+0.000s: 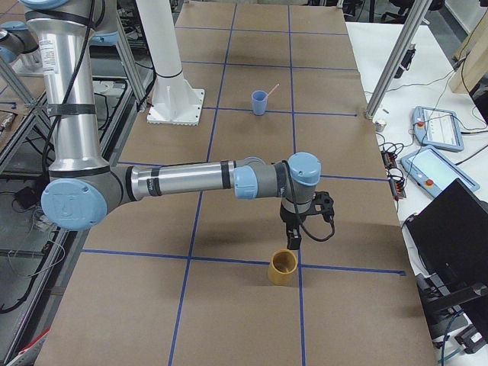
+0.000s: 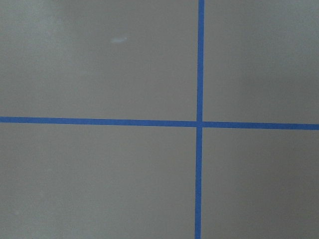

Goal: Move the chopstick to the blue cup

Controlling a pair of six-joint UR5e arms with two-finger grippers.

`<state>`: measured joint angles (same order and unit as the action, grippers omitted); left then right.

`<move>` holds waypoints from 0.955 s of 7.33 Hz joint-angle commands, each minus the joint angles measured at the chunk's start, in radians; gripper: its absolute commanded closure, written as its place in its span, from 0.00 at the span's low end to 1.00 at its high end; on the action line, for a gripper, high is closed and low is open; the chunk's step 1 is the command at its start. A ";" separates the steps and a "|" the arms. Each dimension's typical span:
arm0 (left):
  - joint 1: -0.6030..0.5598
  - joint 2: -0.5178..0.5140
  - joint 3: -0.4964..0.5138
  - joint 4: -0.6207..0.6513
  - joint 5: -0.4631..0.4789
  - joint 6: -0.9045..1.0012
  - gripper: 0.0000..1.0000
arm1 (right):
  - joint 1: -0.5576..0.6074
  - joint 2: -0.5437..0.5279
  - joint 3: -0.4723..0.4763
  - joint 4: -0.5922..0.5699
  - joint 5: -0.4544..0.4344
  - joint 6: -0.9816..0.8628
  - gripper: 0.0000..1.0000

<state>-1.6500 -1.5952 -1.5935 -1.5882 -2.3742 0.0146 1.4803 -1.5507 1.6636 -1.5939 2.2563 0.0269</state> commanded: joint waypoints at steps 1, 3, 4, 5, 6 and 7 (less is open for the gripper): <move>-0.001 0.023 0.000 -0.042 0.006 0.002 0.01 | 0.005 -0.080 0.041 0.000 -0.001 -0.004 0.00; -0.001 0.034 -0.002 -0.073 0.000 0.002 0.01 | 0.005 -0.080 0.044 0.000 -0.003 0.010 0.00; -0.001 0.037 0.001 -0.073 0.000 0.002 0.01 | 0.005 -0.078 0.045 0.000 -0.003 0.013 0.00; -0.001 0.044 0.003 -0.073 0.001 0.002 0.01 | 0.005 -0.078 0.044 0.000 -0.001 0.013 0.00; -0.001 0.046 0.001 -0.073 0.001 0.002 0.01 | 0.005 -0.078 0.044 0.000 -0.001 0.011 0.00; -0.001 0.046 0.000 -0.075 0.001 0.002 0.01 | 0.005 -0.078 0.045 0.000 -0.001 0.013 0.00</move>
<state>-1.6505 -1.5510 -1.5924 -1.6613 -2.3732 0.0169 1.4849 -1.6291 1.7078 -1.5938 2.2547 0.0390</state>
